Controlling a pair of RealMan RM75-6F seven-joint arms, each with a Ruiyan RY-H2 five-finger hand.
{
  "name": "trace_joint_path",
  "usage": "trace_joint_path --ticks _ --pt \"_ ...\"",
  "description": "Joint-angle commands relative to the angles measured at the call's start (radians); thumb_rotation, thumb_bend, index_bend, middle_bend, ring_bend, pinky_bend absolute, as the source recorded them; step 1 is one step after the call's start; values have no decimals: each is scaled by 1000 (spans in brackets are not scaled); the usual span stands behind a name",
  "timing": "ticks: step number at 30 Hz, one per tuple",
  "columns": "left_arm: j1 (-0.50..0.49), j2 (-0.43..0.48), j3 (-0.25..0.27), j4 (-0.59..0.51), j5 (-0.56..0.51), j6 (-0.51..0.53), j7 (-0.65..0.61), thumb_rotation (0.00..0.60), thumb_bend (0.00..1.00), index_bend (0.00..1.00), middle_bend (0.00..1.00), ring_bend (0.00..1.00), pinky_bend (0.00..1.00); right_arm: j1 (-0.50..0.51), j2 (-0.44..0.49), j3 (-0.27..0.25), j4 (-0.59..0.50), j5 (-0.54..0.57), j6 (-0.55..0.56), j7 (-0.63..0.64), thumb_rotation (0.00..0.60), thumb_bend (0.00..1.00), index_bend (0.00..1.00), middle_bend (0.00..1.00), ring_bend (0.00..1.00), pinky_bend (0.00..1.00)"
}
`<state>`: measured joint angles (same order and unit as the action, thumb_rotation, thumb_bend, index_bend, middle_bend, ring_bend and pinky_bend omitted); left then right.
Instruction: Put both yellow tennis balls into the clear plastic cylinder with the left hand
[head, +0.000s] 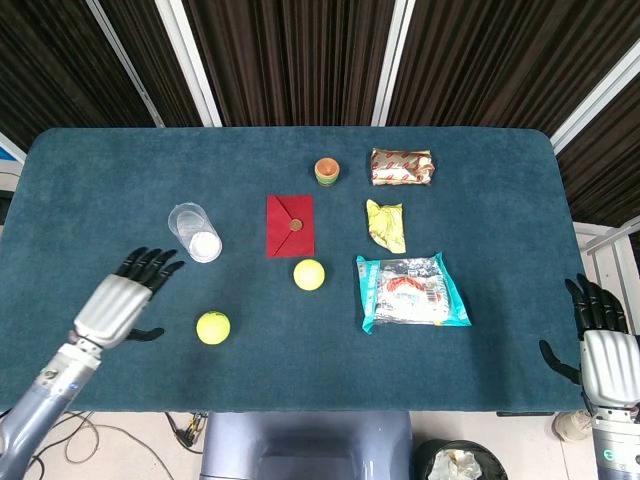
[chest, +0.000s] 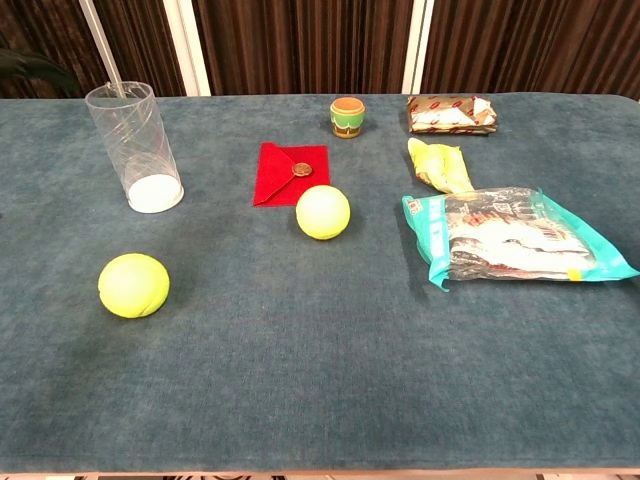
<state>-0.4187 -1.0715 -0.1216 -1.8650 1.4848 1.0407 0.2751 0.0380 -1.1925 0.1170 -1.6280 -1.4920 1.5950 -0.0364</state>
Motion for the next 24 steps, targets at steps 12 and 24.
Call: trace_joint_path --ticks 12,24 --pt "-157 -198 36 34 -210 -210 243 600 14 113 30 0 51 -4 3 11 -5 18 3 6 600 336 0 0 31 87" --pt "-199 -317 86 137 -269 -212 338 600 22 149 72 58 115 -4 1 19 -3 35 -2 6 600 336 0 0 31 87"
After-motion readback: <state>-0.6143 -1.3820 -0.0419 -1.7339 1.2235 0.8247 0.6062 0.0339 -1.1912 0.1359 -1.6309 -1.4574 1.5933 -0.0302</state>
